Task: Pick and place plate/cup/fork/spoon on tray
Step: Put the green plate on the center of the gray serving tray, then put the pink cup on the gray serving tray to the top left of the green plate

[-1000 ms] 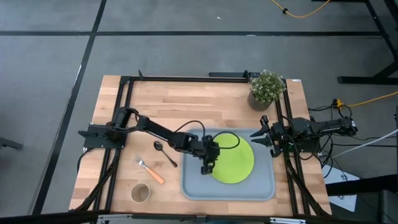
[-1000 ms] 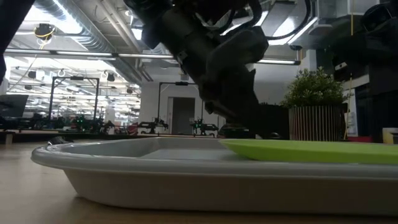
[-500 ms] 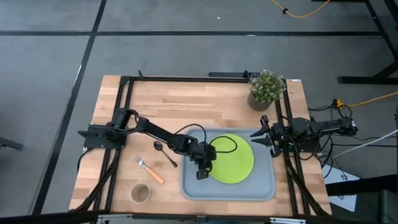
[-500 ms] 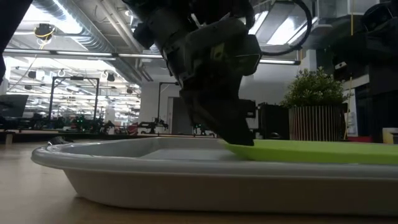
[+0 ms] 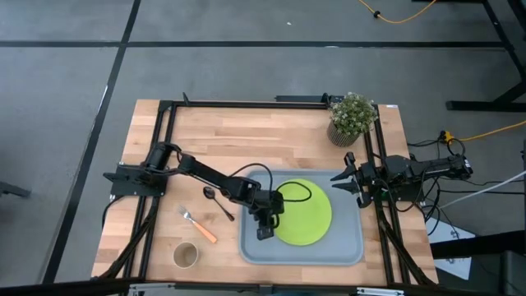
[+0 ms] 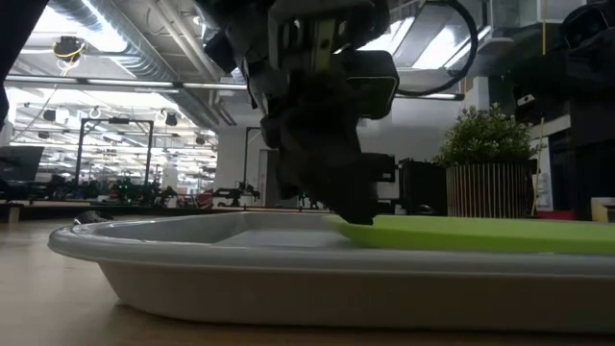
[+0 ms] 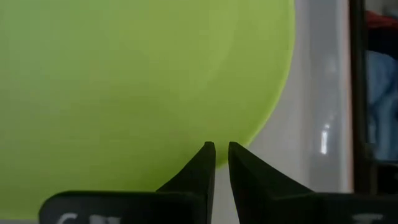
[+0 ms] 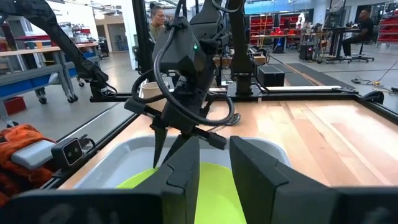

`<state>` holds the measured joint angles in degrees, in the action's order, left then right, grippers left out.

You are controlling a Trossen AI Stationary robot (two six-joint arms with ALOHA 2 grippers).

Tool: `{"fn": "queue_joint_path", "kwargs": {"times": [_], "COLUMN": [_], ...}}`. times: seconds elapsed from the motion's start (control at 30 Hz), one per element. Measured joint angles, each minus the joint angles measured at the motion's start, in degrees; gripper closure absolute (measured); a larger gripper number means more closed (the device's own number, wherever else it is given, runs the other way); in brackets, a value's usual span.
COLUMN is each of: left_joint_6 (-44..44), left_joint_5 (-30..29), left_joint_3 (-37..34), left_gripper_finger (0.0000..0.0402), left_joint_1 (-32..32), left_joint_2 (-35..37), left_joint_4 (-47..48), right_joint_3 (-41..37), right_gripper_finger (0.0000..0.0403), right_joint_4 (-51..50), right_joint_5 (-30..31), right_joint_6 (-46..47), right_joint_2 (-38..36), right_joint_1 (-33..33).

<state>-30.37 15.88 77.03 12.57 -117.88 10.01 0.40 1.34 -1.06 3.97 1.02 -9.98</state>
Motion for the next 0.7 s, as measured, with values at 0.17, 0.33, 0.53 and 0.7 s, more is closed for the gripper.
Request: {"fn": "queue_joint_path", "kwargs": {"times": [0.17,0.33,0.53,0.7], "left_joint_6": [-0.9,3.6,15.5,20.7], "left_joint_5": [2.3,1.5,-7.9,-14.8], "left_joint_3": [-0.1,0.0,0.2,0.2], "left_gripper_finger": [0.0363,0.0363,0.0363,0.0363], "left_joint_1": [0.3,-0.7,-4.2,-8.1], "left_joint_2": [0.7,3.7,11.5,19.7], "left_joint_4": [0.2,0.9,14.2,32.6], "right_joint_3": [0.0,0.0,0.0,0.0], "right_gripper_finger": [0.0309,0.0308,0.0309,0.0309], "right_joint_4": [0.0,0.0,0.0,0.0], "right_joint_5": [0.0,0.0,-0.1,-0.1], "right_joint_6": [0.0,0.0,0.3,1.8], "right_joint_2": [0.0,0.0,0.0,0.0], "right_joint_1": [0.0,0.0,0.0,0.0]}}
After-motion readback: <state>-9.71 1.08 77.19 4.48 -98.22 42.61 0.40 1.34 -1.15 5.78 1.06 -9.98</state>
